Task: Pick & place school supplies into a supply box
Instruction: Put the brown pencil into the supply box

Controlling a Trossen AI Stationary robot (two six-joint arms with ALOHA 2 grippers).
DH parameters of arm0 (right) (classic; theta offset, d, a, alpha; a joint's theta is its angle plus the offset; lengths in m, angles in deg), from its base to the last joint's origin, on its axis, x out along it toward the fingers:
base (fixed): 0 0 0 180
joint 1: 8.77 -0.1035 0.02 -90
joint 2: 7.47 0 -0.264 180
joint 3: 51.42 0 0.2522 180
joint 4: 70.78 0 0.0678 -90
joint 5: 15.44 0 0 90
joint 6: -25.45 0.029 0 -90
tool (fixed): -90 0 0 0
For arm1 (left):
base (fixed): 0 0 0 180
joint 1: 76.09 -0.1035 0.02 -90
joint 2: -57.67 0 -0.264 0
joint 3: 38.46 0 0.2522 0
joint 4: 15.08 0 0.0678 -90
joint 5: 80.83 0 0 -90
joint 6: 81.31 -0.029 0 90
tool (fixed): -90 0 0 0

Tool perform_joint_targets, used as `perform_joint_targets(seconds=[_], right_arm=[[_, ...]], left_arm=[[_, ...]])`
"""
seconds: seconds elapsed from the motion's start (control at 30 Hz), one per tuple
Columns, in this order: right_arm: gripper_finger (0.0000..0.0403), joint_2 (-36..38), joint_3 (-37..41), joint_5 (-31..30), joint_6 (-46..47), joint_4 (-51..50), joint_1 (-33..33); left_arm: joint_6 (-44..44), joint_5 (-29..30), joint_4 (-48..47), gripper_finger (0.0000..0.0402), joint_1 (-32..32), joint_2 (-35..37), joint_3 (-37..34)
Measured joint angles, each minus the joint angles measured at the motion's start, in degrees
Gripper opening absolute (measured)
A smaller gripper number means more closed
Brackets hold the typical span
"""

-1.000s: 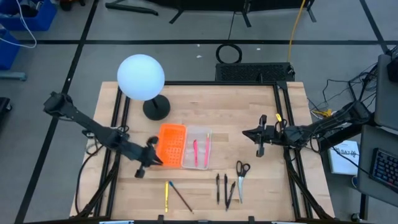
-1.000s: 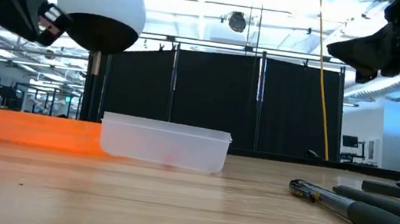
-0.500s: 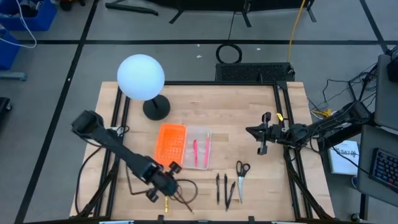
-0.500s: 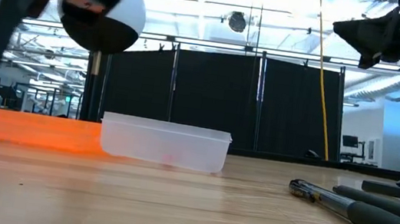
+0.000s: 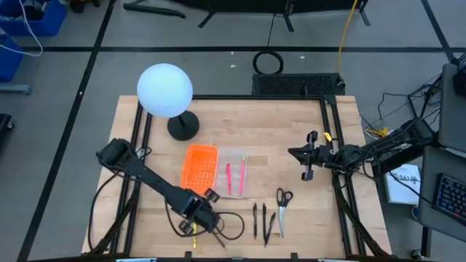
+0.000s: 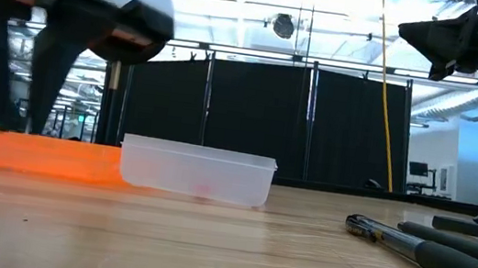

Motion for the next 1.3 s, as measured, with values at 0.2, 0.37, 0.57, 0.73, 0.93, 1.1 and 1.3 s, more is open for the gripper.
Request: perform_joint_targets(seconds=[0.2, 0.37, 0.57, 0.73, 0.93, 1.1, 1.3], right_arm=[[0.0, 0.0, 0.0, -0.02, 0.02, 0.0, 0.0], [0.0, -0.01, 0.0, -0.02, 0.35, -0.01, 0.0], [0.0, 0.0, 0.02, -0.02, 0.46, -0.46, 0.0], [0.0, 0.0, 0.02, -0.02, 0.48, -0.48, 0.0], [0.0, -0.02, 0.05, -0.02, 0.46, -0.48, 0.0], [0.0, -0.02, 0.07, -0.02, 0.47, -0.48, 0.0], [0.0, 0.0, 0.07, -0.02, 0.48, -0.48, 0.0]], left_arm=[[-2.98, -0.16, -0.62, 0.0166, 1.29, -0.41, 0.0], [-3.46, 0.87, -0.35, 0.0201, 2.62, -0.41, -0.2], [-3.51, 2.07, 3.98, 0.0198, 2.75, -0.41, -4.1], [-4.69, 2.18, 6.95, 0.0177, 2.72, -0.04, -8.84], [-4.82, 1.86, 11.24, 0.0143, 2.64, -0.02, -11.88], [-6.82, -0.19, 12.21, 0.009, 2.56, -0.1, -11.94], [-7.04, -0.64, 11.78, 0.0016, 2.35, -0.23, -11.06]])
